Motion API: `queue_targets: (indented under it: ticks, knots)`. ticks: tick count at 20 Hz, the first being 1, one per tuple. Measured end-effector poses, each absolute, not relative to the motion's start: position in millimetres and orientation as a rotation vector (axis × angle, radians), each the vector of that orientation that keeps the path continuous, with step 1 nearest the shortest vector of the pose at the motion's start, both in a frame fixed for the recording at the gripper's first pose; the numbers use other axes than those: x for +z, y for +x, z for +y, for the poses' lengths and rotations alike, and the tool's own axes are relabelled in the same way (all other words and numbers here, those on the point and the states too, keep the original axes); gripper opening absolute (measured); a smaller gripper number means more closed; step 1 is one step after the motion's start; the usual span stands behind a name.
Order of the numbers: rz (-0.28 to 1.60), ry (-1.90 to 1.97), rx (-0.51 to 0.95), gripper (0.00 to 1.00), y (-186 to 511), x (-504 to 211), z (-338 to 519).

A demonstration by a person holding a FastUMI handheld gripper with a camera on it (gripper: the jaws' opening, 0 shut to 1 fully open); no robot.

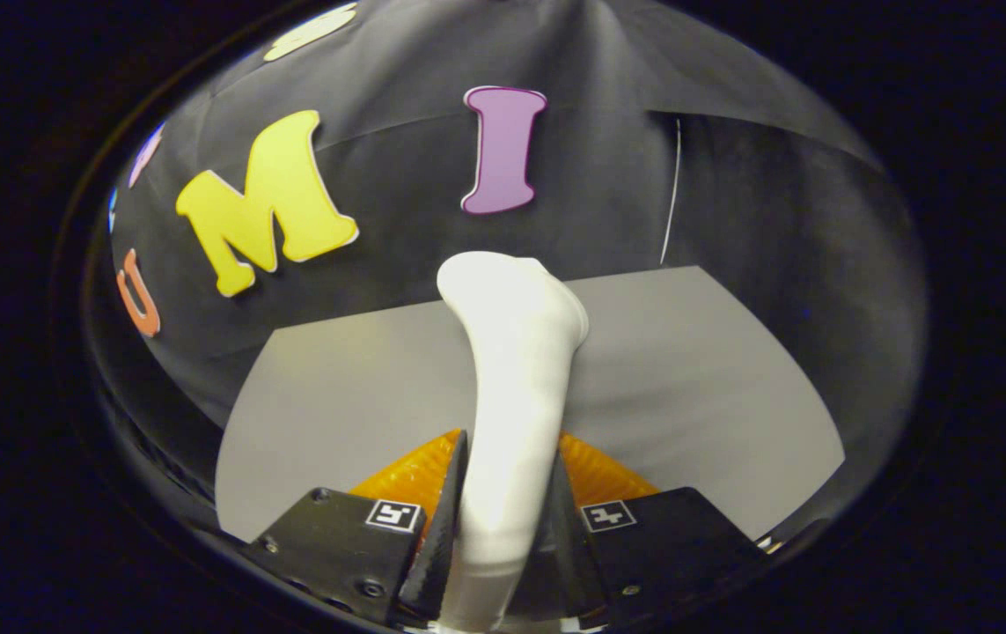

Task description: Iron the clothes twice with a garment steamer, once on the left side and once on the right side.

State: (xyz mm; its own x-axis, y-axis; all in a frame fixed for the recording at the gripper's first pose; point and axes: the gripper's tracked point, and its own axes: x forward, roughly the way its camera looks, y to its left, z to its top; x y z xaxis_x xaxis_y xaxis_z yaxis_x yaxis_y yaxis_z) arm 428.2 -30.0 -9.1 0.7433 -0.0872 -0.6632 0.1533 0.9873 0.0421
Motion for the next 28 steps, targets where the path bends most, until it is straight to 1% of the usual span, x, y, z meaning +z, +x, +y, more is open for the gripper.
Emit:
queue_targets:
  ticks: [2, 4, 7, 12, 16, 21, 28]
  knots:
    - [0.722, 0.14, -0.143, 0.49, 427, -8, -29]
    - [0.705, 0.182, -0.121, 0.44, 427, -3, -21]
    - [0.595, 0.152, -0.145, 0.4, 421, 18, -18]
    - [0.43, 0.155, -0.107, 0.39, 391, 64, 12]
    - [0.307, 0.189, -0.101, 0.39, 359, 102, 39]
    - [0.178, 0.179, -0.06, 0.39, 309, 144, 82]
    - [0.056, 0.117, -0.026, 0.39, 245, 163, 139]
